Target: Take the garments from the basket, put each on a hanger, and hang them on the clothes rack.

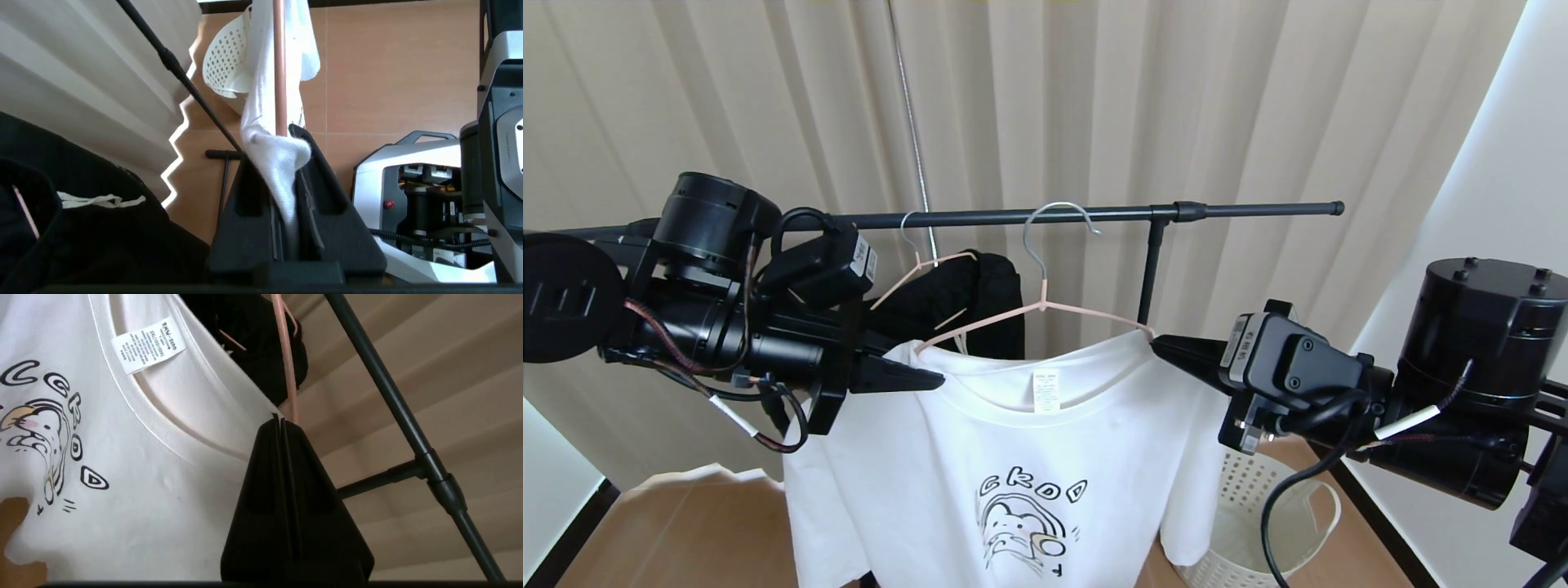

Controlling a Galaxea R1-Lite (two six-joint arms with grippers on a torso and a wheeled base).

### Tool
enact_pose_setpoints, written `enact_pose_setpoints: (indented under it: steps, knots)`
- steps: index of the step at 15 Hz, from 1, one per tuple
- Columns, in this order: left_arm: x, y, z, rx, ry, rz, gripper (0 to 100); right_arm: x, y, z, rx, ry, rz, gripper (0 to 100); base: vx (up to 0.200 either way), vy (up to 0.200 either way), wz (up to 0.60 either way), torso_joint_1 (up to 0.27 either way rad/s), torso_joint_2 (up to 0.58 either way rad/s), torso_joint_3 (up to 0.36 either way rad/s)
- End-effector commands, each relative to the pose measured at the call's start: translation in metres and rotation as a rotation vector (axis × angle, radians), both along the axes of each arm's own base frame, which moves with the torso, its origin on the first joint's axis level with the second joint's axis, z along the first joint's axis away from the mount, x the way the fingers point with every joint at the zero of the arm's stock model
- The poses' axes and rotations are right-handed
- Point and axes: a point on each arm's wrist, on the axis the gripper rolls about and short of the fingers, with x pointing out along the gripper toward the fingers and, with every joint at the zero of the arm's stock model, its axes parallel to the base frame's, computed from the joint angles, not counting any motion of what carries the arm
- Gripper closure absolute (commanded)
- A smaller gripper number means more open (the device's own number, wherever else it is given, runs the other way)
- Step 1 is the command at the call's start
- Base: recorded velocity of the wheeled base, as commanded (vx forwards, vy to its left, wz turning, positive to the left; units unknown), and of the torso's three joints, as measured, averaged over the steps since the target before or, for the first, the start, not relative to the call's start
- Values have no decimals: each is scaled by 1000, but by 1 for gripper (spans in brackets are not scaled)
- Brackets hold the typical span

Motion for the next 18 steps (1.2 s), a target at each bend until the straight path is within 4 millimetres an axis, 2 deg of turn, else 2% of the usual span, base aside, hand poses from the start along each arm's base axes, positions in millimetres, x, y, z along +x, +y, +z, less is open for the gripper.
enact_pose_setpoints:
  steps: [1, 7, 8, 10, 12, 18]
  knots:
    - [5, 4, 0, -4, 1, 23, 100, -4, 1, 2, 3, -5, 13, 100, 0, 0, 0, 0, 0, 0]
    - [15, 7, 6, -57, 42, 98, 100, -7, -1, 3, 58, 44, -15, 100, 0, 0, 0, 0, 0, 0]
    - [15, 7, 6, -57, 45, 99, 100, -9, -2, 5, 66, 50, -18, 0, 0, 0, 0, 0, 0, 0]
    - [15, 7, 6, -57, 46, 99, 100, -11, -4, 6, 73, 49, -18, 0, 0, 0, 0, 0, 0, 0]
    - [17, 13, 5, -70, 83, 138, 100, -21, -12, 10, 164, 114, -34, 0, 0, 0, 0, 0, 0, 0]
    - [19, 11, 5, -89, 215, 276, 100, -18, -22, 17, 447, 315, -182, 0, 0, 0, 0, 0, 0, 0]
